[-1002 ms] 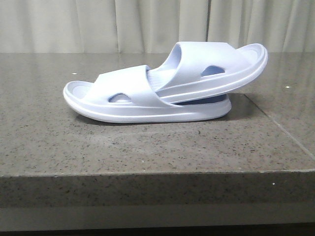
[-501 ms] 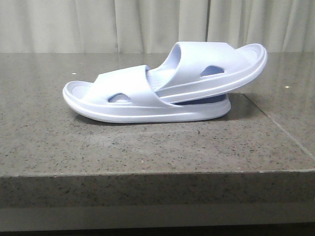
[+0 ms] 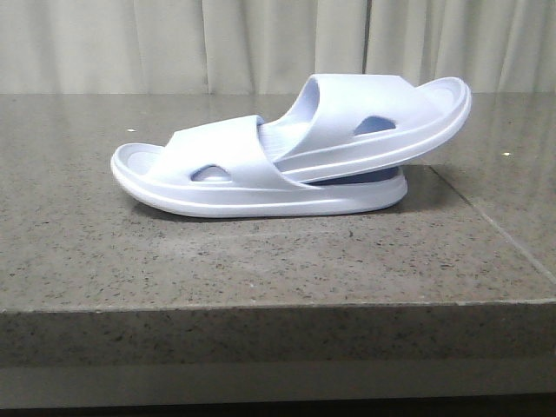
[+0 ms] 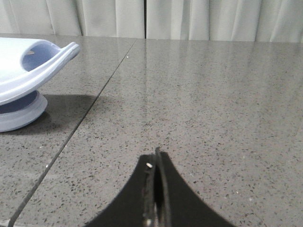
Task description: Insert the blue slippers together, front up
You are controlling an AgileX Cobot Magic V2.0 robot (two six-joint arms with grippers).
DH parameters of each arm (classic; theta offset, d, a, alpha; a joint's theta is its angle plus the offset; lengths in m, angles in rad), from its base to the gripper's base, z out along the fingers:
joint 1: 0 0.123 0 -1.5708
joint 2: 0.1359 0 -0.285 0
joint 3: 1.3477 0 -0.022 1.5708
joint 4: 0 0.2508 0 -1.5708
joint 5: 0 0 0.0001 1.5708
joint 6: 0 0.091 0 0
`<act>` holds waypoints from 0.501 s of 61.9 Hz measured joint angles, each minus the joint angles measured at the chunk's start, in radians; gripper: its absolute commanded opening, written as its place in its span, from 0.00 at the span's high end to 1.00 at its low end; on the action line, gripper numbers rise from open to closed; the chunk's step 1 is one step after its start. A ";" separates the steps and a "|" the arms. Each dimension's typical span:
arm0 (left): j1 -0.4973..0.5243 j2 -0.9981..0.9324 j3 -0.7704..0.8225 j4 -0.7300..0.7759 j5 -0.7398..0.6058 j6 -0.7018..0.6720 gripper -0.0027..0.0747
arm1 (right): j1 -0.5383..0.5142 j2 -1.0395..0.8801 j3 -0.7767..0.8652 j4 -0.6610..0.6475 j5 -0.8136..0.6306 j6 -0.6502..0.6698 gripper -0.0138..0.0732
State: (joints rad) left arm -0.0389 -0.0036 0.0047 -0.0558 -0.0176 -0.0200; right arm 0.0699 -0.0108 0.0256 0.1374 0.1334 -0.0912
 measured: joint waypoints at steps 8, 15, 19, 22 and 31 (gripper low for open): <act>0.000 0.000 0.000 0.000 0.000 0.000 0.99 | 0.000 0.000 0.000 0.000 -0.022 0.000 0.92; 0.000 0.000 0.000 0.000 0.000 0.000 0.99 | 0.000 0.000 0.000 0.000 -0.070 0.000 0.92; 0.000 0.000 0.000 0.000 0.000 0.000 0.99 | 0.000 0.000 0.000 -0.004 -0.089 0.002 0.92; 0.000 0.000 0.000 0.000 0.000 0.000 0.99 | 0.000 0.000 0.000 -0.011 -0.097 0.006 0.92; 0.000 0.000 0.000 0.000 0.000 0.000 0.99 | 0.000 0.000 0.000 -0.067 -0.101 0.048 0.92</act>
State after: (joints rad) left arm -0.0389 -0.0036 0.0047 -0.0558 -0.0176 -0.0200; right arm 0.0699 -0.0108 0.0256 0.0701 0.0323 -0.0433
